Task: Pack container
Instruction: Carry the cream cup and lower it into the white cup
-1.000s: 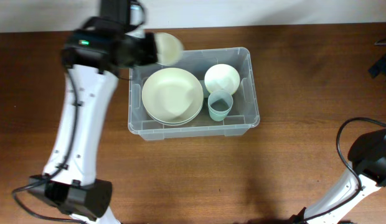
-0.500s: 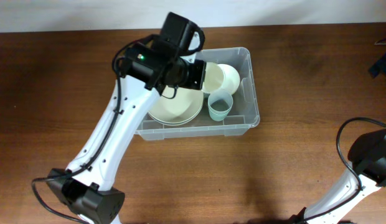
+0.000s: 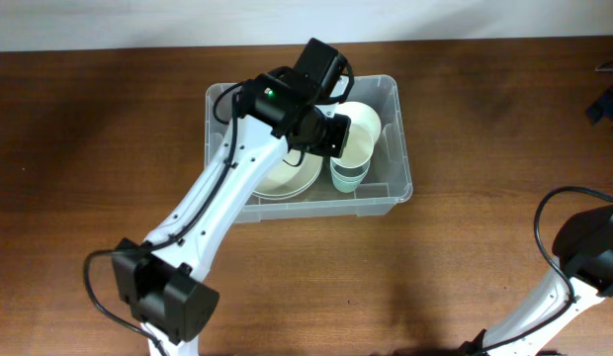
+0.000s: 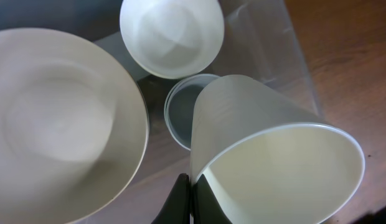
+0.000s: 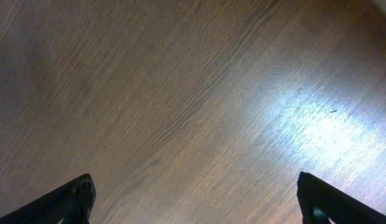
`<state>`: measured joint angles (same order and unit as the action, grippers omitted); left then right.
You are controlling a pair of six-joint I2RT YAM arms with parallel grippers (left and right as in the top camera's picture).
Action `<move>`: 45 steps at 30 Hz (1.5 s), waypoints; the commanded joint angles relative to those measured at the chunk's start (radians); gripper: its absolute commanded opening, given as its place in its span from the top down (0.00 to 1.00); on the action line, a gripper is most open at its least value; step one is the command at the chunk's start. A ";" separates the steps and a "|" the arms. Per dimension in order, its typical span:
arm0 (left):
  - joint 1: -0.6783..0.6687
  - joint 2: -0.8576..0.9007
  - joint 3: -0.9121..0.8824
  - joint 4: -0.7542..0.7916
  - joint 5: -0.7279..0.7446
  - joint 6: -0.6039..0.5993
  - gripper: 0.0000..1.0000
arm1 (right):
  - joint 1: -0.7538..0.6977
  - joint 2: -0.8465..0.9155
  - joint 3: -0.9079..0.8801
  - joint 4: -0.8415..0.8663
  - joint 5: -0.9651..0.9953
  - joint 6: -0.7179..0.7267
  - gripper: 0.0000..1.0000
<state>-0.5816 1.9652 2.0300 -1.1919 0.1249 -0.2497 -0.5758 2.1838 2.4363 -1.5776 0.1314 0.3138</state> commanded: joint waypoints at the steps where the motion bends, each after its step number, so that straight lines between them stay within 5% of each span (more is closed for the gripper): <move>1: -0.003 0.017 -0.014 -0.003 0.016 0.017 0.99 | -0.007 0.013 -0.003 0.000 0.012 0.005 0.01; 38: -0.003 0.063 -0.034 0.006 -0.016 0.017 0.98 | -0.007 0.013 -0.003 0.000 0.012 0.005 0.01; 42: -0.002 0.063 -0.034 0.007 -0.017 0.017 0.82 | -0.007 0.013 -0.003 0.000 0.012 0.005 0.01; 45: 0.004 0.063 -0.034 0.008 -0.017 0.017 0.41 | -0.007 0.013 -0.003 0.000 0.012 0.005 0.01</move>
<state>-0.5816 2.0254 2.0003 -1.1877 0.1150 -0.2424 -0.5758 2.1838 2.4363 -1.5776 0.1314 0.3138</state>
